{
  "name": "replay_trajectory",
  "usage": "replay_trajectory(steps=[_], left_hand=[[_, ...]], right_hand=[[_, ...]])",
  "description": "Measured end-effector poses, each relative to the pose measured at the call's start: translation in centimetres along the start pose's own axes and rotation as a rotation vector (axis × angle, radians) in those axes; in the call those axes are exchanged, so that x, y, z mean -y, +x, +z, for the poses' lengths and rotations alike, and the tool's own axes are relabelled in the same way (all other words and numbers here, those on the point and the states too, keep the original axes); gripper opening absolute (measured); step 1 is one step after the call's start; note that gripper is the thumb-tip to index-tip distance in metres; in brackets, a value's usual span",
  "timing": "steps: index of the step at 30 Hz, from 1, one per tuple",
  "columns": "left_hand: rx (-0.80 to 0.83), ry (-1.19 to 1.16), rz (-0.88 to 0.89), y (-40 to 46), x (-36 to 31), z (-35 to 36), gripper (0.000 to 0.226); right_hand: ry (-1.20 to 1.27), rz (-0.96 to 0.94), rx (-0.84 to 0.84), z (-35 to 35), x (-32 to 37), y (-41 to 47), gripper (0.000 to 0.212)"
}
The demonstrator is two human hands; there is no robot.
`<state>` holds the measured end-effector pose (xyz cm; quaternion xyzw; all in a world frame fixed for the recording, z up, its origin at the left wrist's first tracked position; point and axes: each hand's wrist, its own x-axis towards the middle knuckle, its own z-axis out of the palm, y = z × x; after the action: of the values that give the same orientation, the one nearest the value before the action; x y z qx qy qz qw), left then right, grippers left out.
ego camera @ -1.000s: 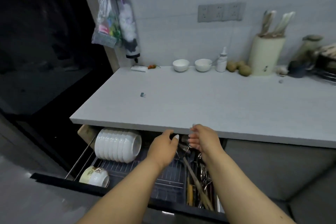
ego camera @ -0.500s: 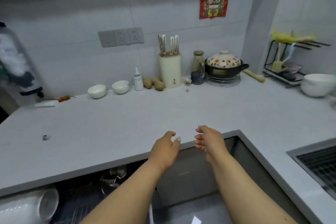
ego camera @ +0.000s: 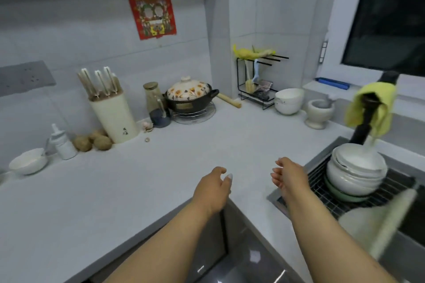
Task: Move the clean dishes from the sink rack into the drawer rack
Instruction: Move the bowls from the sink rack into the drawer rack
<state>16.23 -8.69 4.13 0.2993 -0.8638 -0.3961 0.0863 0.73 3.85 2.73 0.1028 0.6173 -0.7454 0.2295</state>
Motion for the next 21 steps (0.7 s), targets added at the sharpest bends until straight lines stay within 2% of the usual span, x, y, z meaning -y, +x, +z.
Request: replay_trajectory(steps=[3,5,7,10,14,21], left_hand=[[0.061,-0.031,0.032,2.0,-2.9,2.7,0.042],[0.103,-0.038,0.051,3.0,-4.3,4.3,0.042],[0.143,-0.048,0.067,3.7,-5.4,5.8,0.041],[0.185,-0.037,0.088,4.8,-6.5,7.5,0.041],[0.218,-0.020,0.082,6.1,-7.3,9.3,0.040],[0.257,0.048,0.071,7.6,-7.5,11.2,0.040]], right_hand=[[0.029,-0.007,-0.139,-4.1,2.4,3.5,0.007],[0.046,0.013,-0.257,-6.6,4.0,5.4,0.012],[0.075,0.021,-0.387,-9.4,5.0,7.8,0.028],[-0.028,0.018,-0.627,-13.1,5.8,11.2,0.066],[-0.199,0.024,-0.692,-15.2,6.7,12.4,0.059],[-0.426,0.090,-0.622,-17.8,6.1,16.2,0.048]])
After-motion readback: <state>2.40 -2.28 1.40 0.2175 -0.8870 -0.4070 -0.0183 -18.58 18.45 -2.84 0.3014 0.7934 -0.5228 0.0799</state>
